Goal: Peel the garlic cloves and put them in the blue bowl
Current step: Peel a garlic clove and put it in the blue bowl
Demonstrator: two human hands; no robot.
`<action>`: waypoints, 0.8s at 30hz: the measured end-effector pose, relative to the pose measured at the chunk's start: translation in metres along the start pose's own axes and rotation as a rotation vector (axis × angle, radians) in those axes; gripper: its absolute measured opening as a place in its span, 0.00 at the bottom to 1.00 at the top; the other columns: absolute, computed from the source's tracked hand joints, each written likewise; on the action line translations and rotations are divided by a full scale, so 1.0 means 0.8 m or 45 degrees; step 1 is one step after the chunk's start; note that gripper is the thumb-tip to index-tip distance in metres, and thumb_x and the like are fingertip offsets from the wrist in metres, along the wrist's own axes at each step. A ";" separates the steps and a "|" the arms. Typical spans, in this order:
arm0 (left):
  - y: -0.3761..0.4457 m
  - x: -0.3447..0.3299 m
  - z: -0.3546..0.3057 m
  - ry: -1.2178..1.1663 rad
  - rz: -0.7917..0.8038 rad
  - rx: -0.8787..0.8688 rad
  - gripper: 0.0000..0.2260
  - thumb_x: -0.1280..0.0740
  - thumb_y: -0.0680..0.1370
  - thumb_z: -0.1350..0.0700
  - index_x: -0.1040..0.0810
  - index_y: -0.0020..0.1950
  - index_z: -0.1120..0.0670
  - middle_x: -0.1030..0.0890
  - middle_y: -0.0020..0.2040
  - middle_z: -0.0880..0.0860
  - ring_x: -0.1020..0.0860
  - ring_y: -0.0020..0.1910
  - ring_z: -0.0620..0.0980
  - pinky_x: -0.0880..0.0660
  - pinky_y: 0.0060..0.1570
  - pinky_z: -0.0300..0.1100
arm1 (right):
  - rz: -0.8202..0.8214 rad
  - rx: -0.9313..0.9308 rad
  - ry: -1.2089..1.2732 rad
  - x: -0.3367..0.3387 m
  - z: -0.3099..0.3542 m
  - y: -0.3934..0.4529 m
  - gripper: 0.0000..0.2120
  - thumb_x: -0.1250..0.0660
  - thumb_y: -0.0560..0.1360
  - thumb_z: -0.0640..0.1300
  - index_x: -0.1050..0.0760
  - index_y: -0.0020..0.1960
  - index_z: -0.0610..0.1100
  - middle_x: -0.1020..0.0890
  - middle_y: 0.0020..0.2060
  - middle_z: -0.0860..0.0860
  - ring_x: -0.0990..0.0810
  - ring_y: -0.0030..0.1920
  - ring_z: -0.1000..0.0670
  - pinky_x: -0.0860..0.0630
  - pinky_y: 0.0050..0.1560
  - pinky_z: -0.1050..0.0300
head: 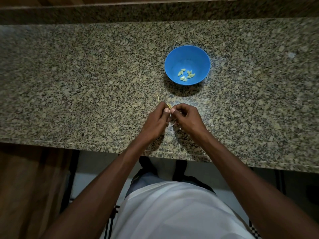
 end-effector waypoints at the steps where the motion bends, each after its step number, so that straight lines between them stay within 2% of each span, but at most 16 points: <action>1: 0.000 -0.001 -0.003 0.040 -0.024 -0.010 0.11 0.47 0.89 0.48 0.32 0.53 0.52 0.23 0.40 0.52 0.31 0.31 0.41 0.33 0.34 0.43 | -0.007 0.001 -0.001 0.000 0.000 0.000 0.07 0.30 0.83 0.46 0.17 0.52 0.43 0.12 0.40 0.47 0.14 0.38 0.53 0.22 0.36 0.60; 5: 0.002 -0.002 -0.010 0.170 -0.136 -0.028 0.10 0.49 0.89 0.49 0.34 0.53 0.52 0.27 0.38 0.48 0.33 0.30 0.43 0.37 0.29 0.40 | 0.007 -0.079 0.187 -0.004 -0.005 -0.003 0.10 0.26 0.80 0.47 0.16 0.52 0.40 0.13 0.41 0.42 0.16 0.38 0.49 0.18 0.39 0.54; 9: 0.004 -0.006 -0.012 0.173 -0.184 -0.025 0.11 0.49 0.89 0.50 0.35 0.52 0.54 0.27 0.36 0.50 0.33 0.30 0.45 0.35 0.29 0.44 | -0.030 -0.125 0.294 0.001 -0.009 -0.003 0.07 0.26 0.80 0.41 0.17 0.51 0.36 0.14 0.39 0.45 0.16 0.38 0.54 0.21 0.39 0.61; 13: 0.003 -0.011 -0.006 0.106 -0.175 0.056 0.11 0.49 0.89 0.51 0.34 0.52 0.55 0.27 0.36 0.52 0.34 0.31 0.47 0.37 0.30 0.45 | -0.075 -0.015 0.107 0.006 0.000 0.001 0.05 0.26 0.79 0.40 0.16 0.48 0.38 0.14 0.39 0.46 0.16 0.36 0.56 0.22 0.36 0.63; 16: 0.004 -0.012 0.004 -0.045 -0.156 0.157 0.14 0.48 0.89 0.49 0.30 0.53 0.58 0.22 0.43 0.60 0.28 0.37 0.53 0.30 0.37 0.49 | -0.094 0.080 0.010 0.006 0.012 0.002 0.05 0.26 0.79 0.41 0.17 0.46 0.40 0.14 0.37 0.49 0.16 0.36 0.56 0.22 0.37 0.64; 18: 0.005 -0.013 0.014 -0.158 -0.127 0.249 0.14 0.46 0.87 0.46 0.27 0.52 0.54 0.19 0.50 0.61 0.21 0.46 0.61 0.23 0.45 0.57 | -0.092 0.106 -0.028 0.006 0.016 0.000 0.04 0.27 0.78 0.40 0.17 0.46 0.40 0.14 0.38 0.49 0.16 0.38 0.58 0.23 0.37 0.67; 19: 0.005 -0.013 0.016 -0.190 -0.100 0.286 0.13 0.46 0.87 0.46 0.26 0.51 0.49 0.18 0.52 0.59 0.19 0.51 0.62 0.22 0.50 0.60 | -0.091 0.118 -0.042 0.006 0.016 0.000 0.03 0.27 0.78 0.39 0.17 0.46 0.40 0.13 0.39 0.49 0.15 0.38 0.58 0.23 0.38 0.68; 21: 0.006 -0.015 0.020 -0.194 -0.039 0.312 0.12 0.45 0.87 0.47 0.25 0.50 0.49 0.18 0.50 0.54 0.20 0.49 0.58 0.22 0.49 0.57 | -0.080 0.138 -0.059 0.004 0.014 -0.001 0.03 0.27 0.78 0.37 0.17 0.46 0.39 0.13 0.38 0.48 0.14 0.39 0.56 0.23 0.39 0.69; 24: 0.006 -0.018 0.030 -0.232 0.023 0.361 0.17 0.44 0.86 0.46 0.25 0.55 0.58 0.24 0.41 0.50 0.28 0.38 0.49 0.31 0.41 0.47 | -0.068 0.142 -0.069 0.002 0.008 0.001 0.03 0.28 0.78 0.37 0.17 0.46 0.41 0.13 0.39 0.48 0.13 0.42 0.52 0.18 0.42 0.63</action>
Point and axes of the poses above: each hand's wrist, its own y-axis towards the middle knuckle, its own x-axis out of the back of the hand, z = x × y, the point moved 10 cm from there along y, towards the middle knuckle
